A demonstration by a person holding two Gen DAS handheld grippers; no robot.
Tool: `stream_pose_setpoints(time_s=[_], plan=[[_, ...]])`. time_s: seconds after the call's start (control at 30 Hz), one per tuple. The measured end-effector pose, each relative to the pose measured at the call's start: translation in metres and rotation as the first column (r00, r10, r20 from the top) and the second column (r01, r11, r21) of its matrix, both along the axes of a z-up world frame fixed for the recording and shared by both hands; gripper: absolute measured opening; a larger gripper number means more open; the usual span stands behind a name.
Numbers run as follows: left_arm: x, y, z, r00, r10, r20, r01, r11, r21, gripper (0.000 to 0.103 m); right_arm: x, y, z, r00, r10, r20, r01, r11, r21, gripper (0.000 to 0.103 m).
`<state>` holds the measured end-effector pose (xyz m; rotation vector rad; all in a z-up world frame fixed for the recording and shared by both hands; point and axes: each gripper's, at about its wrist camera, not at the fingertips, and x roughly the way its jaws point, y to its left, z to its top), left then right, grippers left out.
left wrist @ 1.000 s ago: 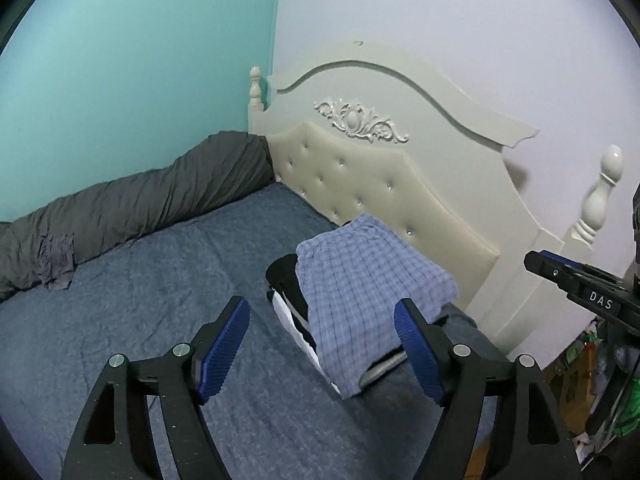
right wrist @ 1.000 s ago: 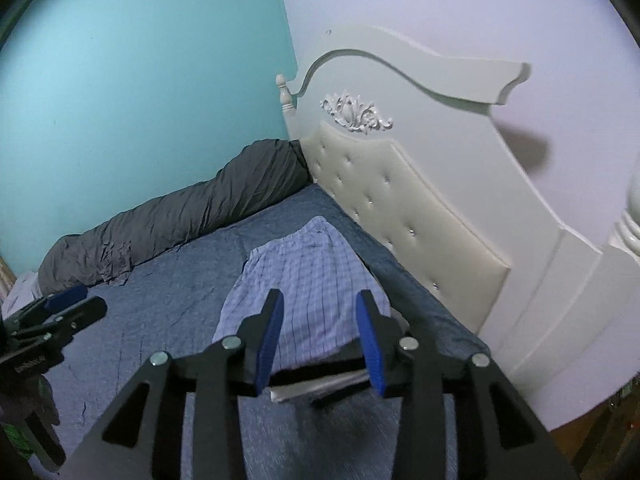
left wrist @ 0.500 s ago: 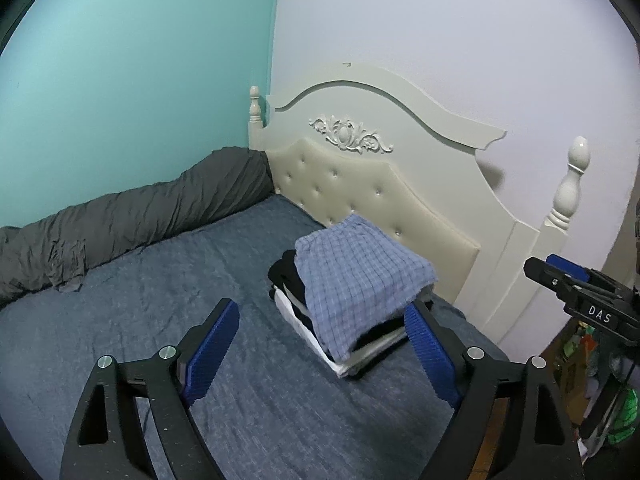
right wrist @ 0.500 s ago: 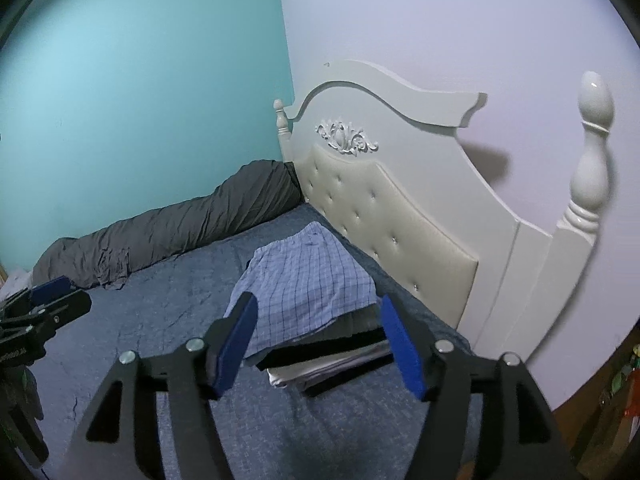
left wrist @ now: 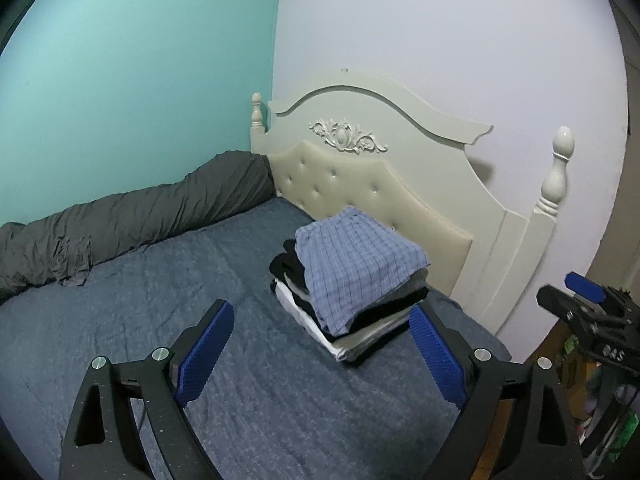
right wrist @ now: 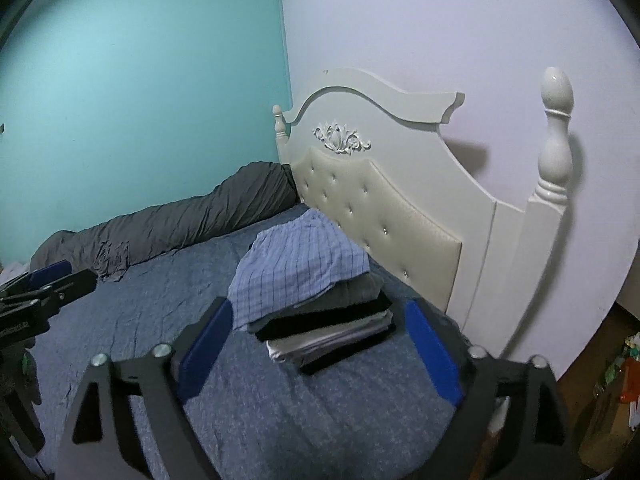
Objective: Fold clothes
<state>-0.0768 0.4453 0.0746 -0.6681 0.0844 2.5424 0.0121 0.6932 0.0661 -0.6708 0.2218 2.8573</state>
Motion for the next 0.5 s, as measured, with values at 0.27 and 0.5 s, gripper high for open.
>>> stream_pose_setpoints(time_s=[0.27, 0.5], plan=[[0.028, -0.009, -0.016, 1.0, -0.012, -0.023, 0.012, 1.0, -0.004, 0.099, 0.026, -0.011, -0.018, 1.0, -0.024, 0.007, 0.024, 0.999, -0.035, 0.102], [0.046, -0.02, -0.022, 0.999, -0.016, -0.028, 0.016, 1.0, 0.01, 0.103, 0.045, -0.028, -0.024, 1.0, -0.027, 0.001, 0.027, 1.0, -0.015, 0.103]])
